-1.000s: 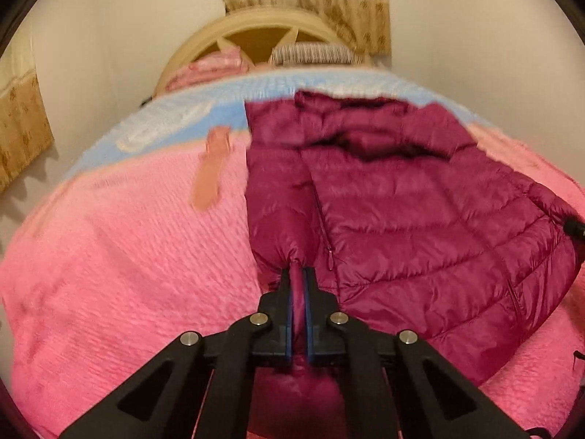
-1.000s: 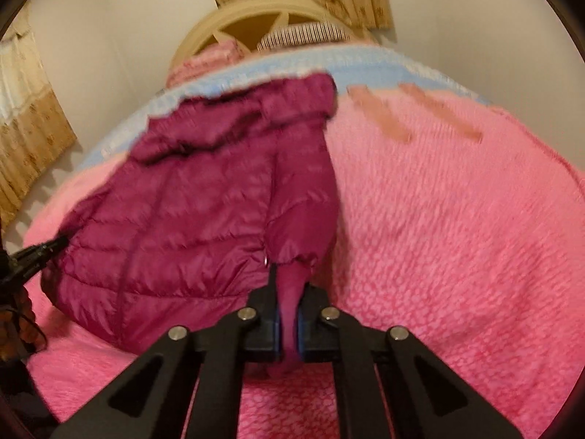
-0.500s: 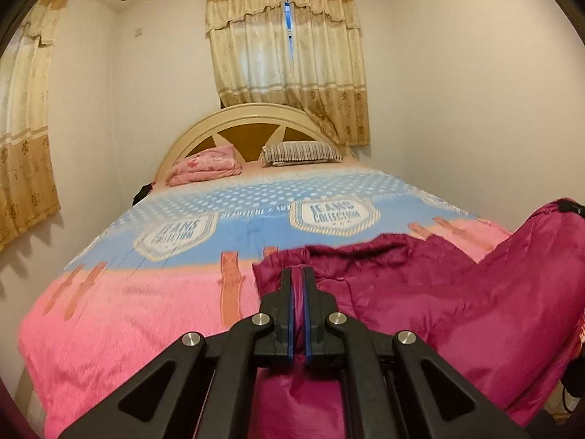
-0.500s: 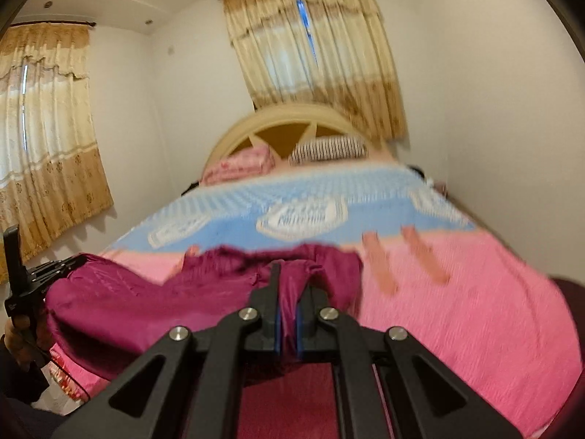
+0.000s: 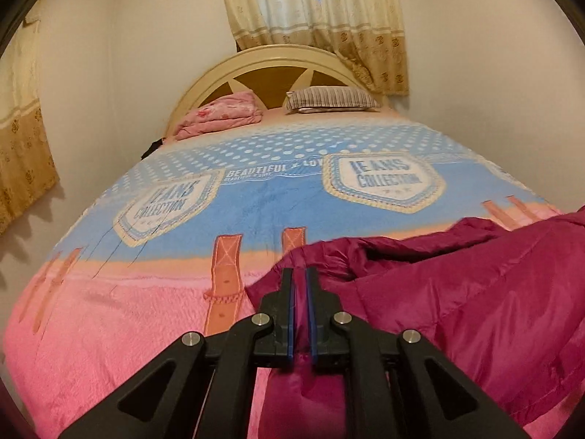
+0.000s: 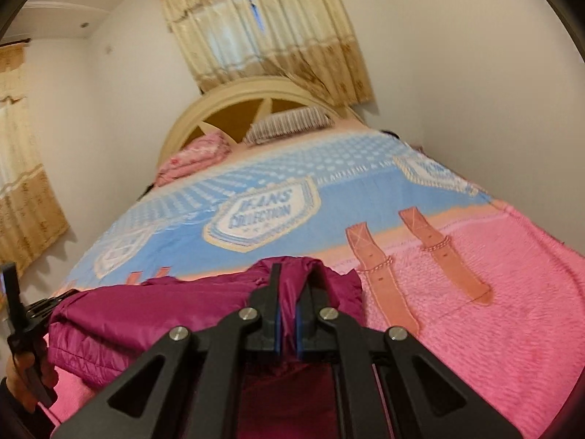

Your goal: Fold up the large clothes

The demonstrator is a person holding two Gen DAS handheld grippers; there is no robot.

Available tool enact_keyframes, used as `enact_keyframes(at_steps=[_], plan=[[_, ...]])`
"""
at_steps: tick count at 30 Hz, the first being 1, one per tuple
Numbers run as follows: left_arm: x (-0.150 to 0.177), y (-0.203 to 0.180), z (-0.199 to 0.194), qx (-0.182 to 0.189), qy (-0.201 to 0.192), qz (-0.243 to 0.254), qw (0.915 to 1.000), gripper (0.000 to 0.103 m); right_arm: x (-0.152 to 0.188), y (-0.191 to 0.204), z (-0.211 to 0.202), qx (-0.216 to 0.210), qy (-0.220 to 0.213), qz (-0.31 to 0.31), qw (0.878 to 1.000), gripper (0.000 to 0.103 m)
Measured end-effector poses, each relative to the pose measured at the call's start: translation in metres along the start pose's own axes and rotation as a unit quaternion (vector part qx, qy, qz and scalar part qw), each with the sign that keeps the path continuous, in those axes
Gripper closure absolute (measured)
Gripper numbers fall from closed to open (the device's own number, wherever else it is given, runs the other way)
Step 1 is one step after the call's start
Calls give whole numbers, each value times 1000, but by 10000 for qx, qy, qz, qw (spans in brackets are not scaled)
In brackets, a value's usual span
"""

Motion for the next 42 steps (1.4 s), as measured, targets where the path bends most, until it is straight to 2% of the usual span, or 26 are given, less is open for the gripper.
enact_keyframes(at_steps=[1, 2, 3, 5, 6, 8, 11, 12, 15, 17, 18, 19, 21, 26, 27, 28, 31, 35, 38, 42], plan=[[-3, 4, 8, -108, -15, -49, 9999, 93, 0, -1, 9, 40, 52, 25, 10000, 97], [-7, 7, 13, -264, -46, -81, 9996, 78, 1, -1, 20, 95, 111, 37, 9999, 97], [-12, 14, 19, -559, -102, -123, 9983, 43, 2, -1, 28, 127, 154, 45, 9998, 97], [-17, 26, 19, -901, -315, -240, 9951, 4, 5, 0, 48, 245, 275, 28, 9993, 97], [-21, 32, 21, -1173, -537, -278, 9913, 3, 7, 1, 59, 326, 317, 10, 9990, 96], [-24, 39, 37, -1494, -429, -232, 9876, 3, 9, 3, 74, 513, 379, -8, 9980, 95], [-20, 49, 58, -1726, -177, -455, 9838, 3, 11, 2, 98, 773, 463, 72, 9959, 93], [-20, 54, 66, -1867, -126, -535, 9809, 3, 11, 2, 105, 841, 491, 95, 9952, 89], [-26, 60, 75, -1974, -137, -656, 9780, 3, 12, 1, 122, 974, 601, 100, 9934, 78], [-37, 65, 78, -2028, -217, -732, 9762, 3, 9, 0, 130, 988, 653, 147, 9929, 62], [-43, 67, 75, -2038, -251, -755, 9758, 3, 5, -4, 131, 1025, 648, 209, 9924, 37], [-51, 72, 70, -2100, -338, -787, 9740, 3, 0, -9, 130, 1073, 540, 301, 9923, 20], [-61, 77, 58, -2142, -515, -854, 9717, 3, -10, -13, 126, 1085, 328, 405, 9927, 18], [-73, 89, 16, -2668, -974, -1128, 9521, 3, -16, 3, 106, 1342, 7, -17, 9910, 18], [-72, 86, 10, -2659, -1042, -1172, 9512, 3, -16, 9, 103, 1354, -59, -108, 9907, 18], [-69, 77, 4, -2624, -1143, -1137, 9514, 3, -15, 19, 97, 1322, -142, -224, 9909, 18], [-62, 49, 0, -2697, -1124, -816, 9529, 3, -13, 49, 80, 1251, -430, -550, 9897, 18], [-47, 7, -8, -2466, -1287, -597, 9587, 3, -4, 83, 54, 969, -724, -906, 9885, 18], [-36, -21, -10, -2401, -1363, -337, 9605, 3, 16, 103, 48, 881, -593, -1313, 9856, 18], [-34, -56, 13, -2249, -1186, 210, 9669, 3, 38, 115, 72, 936, -166, -1804, 9790, 30]])
Point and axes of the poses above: each gripper's, at about its wrist camera, not at the fingertips, and z roughly the way its jaws point, y to its left, x to its underside, the point moved 6 cm from there along z, roughly the way its jaws point, and after that the axes turned 13 degrees about x, right-handed, at the moved point
